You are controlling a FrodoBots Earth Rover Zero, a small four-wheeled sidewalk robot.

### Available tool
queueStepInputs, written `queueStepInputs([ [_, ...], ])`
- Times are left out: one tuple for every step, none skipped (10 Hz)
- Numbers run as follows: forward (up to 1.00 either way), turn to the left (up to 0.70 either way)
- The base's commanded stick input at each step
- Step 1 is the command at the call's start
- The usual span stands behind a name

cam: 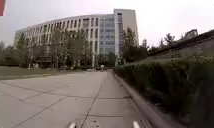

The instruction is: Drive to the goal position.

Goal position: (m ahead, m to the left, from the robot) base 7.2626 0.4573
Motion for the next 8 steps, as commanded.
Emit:
queueStepInputs([
  [0.45,0.00],
  [0.45,0.00],
  [0.45,0.00],
  [0.45,0.00],
  [0.45,0.00],
  [0.45,0.00],
  [0.45,0.00],
  [0.45,0.00],
])
